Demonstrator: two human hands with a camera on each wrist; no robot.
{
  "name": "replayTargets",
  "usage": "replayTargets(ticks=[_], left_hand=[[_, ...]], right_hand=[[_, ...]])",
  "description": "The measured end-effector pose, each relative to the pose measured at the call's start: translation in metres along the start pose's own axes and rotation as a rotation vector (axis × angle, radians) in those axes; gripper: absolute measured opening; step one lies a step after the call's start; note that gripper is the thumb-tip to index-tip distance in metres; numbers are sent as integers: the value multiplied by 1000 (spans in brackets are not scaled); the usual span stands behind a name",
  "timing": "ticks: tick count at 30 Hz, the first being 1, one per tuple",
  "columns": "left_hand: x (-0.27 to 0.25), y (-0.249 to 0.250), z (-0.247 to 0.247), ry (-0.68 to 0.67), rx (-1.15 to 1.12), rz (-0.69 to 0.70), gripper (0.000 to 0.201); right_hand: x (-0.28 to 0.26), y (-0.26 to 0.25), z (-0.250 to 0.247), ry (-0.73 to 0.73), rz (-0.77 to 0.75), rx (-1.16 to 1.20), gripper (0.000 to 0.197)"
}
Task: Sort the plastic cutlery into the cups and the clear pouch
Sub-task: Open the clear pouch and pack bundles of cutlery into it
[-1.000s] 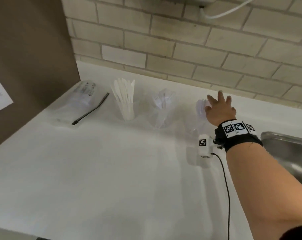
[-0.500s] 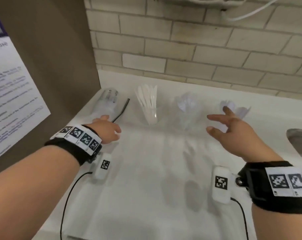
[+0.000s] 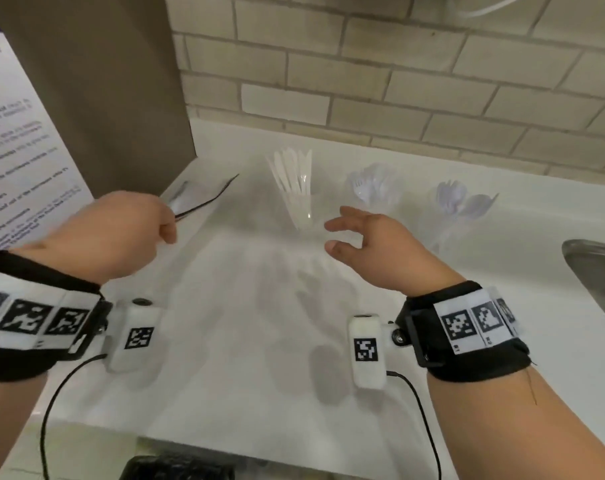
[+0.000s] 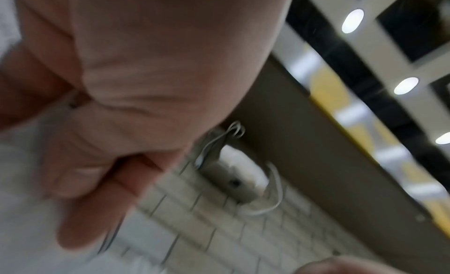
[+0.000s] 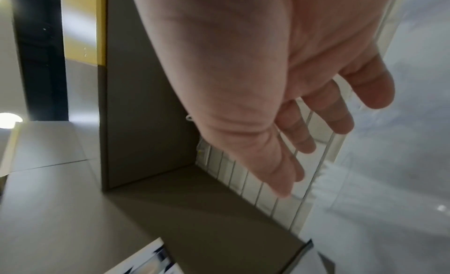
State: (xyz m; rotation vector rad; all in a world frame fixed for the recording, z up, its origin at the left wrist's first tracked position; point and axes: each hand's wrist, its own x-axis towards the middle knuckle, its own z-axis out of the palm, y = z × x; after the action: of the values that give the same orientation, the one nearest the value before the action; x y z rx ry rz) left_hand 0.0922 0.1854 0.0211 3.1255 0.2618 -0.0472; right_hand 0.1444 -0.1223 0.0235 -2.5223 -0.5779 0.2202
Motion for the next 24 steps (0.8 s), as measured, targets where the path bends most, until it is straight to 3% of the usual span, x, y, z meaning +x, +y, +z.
replayTargets(ticks=[1,3,6,9,11,15,18,21,24], left_hand=[[-11,1,-11,67,-53,74,43],[-36,11,-29,187,-229,171,39],[-59,34,-48,222,-548,180,43],[-76,48,-56,253,-796,149,52],[-85,54,-58,260,-943,114,53],[-98,55,-64,320,-1076,84,58],[-103,53,-72,332,-1142,125,64],[-109,54,-79,332,-1193,198,52],[-112,52,-84,425,-1132,212,39]], right_hand=[[3,-10,3,0,-58,2,40],[6,-33,13,-11,-207,38,45],[7,-65,24,-28,-455,150,50],[7,-81,30,44,-613,301,33],[6,-84,30,75,-657,404,22],[-8,-95,22,70,-804,545,29],[-15,-104,11,77,-827,564,21],[-17,-109,0,52,-792,532,9],[-19,-112,-6,92,-787,532,7]])
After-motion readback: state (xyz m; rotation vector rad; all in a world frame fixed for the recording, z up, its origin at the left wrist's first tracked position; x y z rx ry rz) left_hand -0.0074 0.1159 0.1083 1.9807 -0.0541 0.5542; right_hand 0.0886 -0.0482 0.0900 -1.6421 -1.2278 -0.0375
